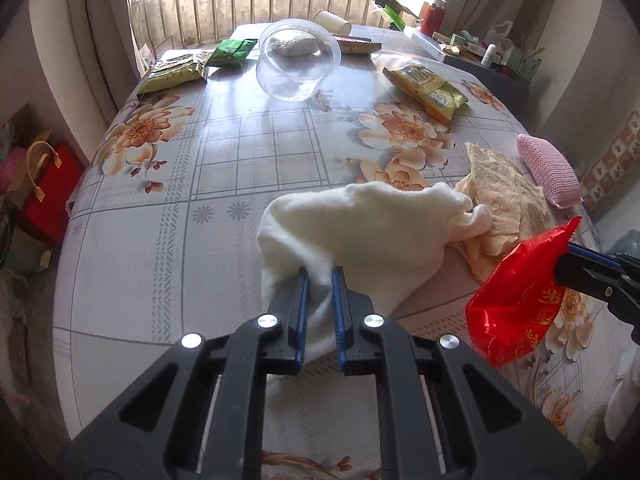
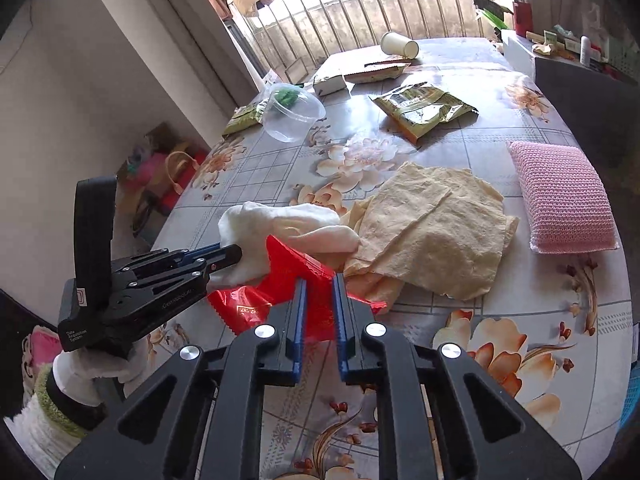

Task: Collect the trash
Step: 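Move both tools back to the table toward the white cloth and red wrapper, then grasp the white cloth glove with the left tool while the right tool grasps the red wrapper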

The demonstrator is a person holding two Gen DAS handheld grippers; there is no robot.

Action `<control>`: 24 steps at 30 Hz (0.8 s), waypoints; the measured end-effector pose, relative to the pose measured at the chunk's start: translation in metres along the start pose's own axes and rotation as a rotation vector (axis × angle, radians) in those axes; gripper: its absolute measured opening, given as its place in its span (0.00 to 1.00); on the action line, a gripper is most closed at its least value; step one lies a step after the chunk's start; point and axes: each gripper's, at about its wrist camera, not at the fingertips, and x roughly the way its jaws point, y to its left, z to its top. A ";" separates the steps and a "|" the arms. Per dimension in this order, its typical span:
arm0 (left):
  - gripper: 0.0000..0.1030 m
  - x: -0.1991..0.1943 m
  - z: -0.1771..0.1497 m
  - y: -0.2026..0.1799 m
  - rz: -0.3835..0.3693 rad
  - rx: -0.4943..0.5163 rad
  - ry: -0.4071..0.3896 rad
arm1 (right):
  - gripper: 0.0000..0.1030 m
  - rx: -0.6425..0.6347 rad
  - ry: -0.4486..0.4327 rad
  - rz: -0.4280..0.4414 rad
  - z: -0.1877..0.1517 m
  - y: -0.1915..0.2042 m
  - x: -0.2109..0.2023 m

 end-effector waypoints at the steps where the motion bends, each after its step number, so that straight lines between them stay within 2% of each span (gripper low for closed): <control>1: 0.06 -0.004 -0.003 0.000 -0.005 -0.005 -0.001 | 0.12 0.005 -0.004 0.010 -0.002 -0.001 -0.005; 6: 0.04 -0.032 -0.024 0.000 -0.035 -0.039 -0.028 | 0.11 0.030 -0.022 0.046 -0.019 -0.005 -0.029; 11: 0.04 -0.071 -0.066 -0.001 -0.124 -0.106 -0.040 | 0.11 0.067 -0.036 0.047 -0.047 -0.017 -0.058; 15: 0.04 -0.089 -0.108 -0.008 -0.237 -0.153 0.014 | 0.11 0.098 -0.033 -0.010 -0.072 -0.033 -0.076; 18: 0.23 -0.097 -0.133 -0.017 -0.344 -0.150 0.061 | 0.11 0.117 -0.032 -0.063 -0.087 -0.041 -0.083; 19: 0.37 -0.101 -0.139 -0.020 -0.367 -0.142 0.063 | 0.11 0.123 -0.033 -0.075 -0.091 -0.043 -0.085; 20: 0.45 -0.107 -0.144 -0.022 -0.385 -0.132 0.052 | 0.11 0.130 -0.036 -0.079 -0.095 -0.044 -0.086; 21: 0.46 -0.113 -0.147 -0.023 -0.396 -0.120 0.030 | 0.11 0.139 -0.040 -0.083 -0.098 -0.046 -0.087; 22: 0.48 -0.118 -0.148 -0.023 -0.391 -0.109 0.002 | 0.11 0.148 -0.045 -0.088 -0.101 -0.047 -0.088; 24: 0.55 -0.124 -0.146 -0.023 -0.322 -0.087 -0.039 | 0.11 0.163 -0.051 -0.093 -0.104 -0.049 -0.088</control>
